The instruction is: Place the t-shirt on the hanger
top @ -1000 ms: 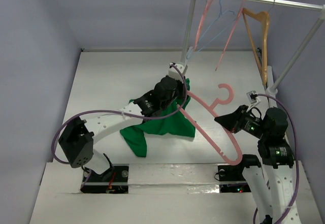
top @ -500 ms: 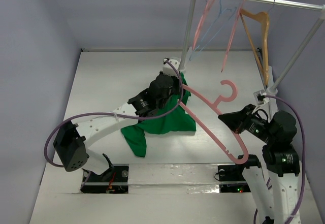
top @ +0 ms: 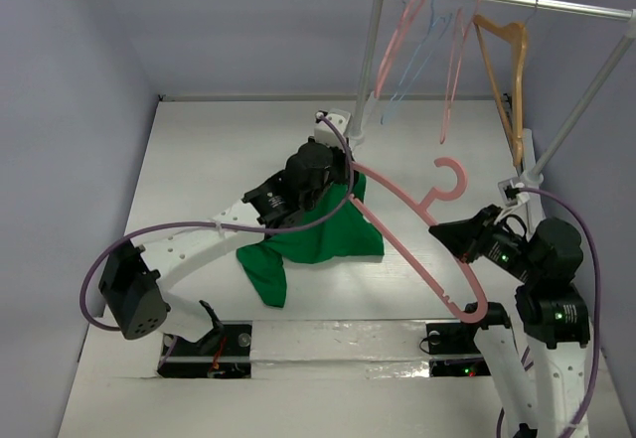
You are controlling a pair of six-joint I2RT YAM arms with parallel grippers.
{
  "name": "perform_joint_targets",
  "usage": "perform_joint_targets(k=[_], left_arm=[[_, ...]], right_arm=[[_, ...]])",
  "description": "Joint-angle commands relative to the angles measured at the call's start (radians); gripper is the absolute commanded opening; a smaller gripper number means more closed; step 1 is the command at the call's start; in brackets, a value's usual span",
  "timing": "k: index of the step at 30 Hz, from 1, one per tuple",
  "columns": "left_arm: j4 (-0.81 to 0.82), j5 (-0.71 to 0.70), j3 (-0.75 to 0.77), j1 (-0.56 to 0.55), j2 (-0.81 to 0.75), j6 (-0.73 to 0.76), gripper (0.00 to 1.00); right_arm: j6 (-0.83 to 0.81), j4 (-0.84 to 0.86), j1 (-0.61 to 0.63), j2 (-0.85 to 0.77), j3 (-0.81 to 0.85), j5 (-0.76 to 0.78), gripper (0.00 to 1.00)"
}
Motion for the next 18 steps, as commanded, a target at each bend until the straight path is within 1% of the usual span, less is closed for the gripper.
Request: perform_joint_targets(k=[1, 7, 10, 12, 15, 16, 17, 18], left_arm=[[0.043, 0.076, 0.029, -0.007, -0.035, -0.022, 0.00], [0.005, 0.078, 0.049, -0.055, -0.030, -0.047, 0.00], [-0.032, 0.053, 0.057, -0.066, -0.038, -0.073, 0.00], [-0.059, 0.006, 0.063, -0.078, -0.041, -0.082, 0.00], [-0.087, -0.032, 0.063, -0.087, -0.049, -0.100, 0.00], [-0.087, -0.026, 0.061, -0.087, -0.050, -0.106, 0.00], [-0.078, -0.001, 0.061, -0.087, -0.053, -0.108, 0.00], [-0.073, 0.007, 0.060, -0.096, -0.056, -0.110, 0.00]], right_arm=[[0.022, 0.130, 0.005, 0.030, -0.024, -0.025, 0.00], [0.033, 0.224, 0.005, 0.057, -0.045, -0.001, 0.00], [0.028, 0.274, 0.014, 0.072, -0.061, 0.053, 0.00], [0.042, 0.305, 0.040, 0.087, -0.079, 0.084, 0.00], [0.054, 0.362, 0.137, 0.107, -0.087, 0.191, 0.00], [0.054, 0.386, 0.173, 0.113, -0.088, 0.270, 0.00], [0.054, 0.403, 0.265, 0.126, -0.090, 0.312, 0.00], [0.053, 0.422, 0.319, 0.139, -0.097, 0.359, 0.00]])
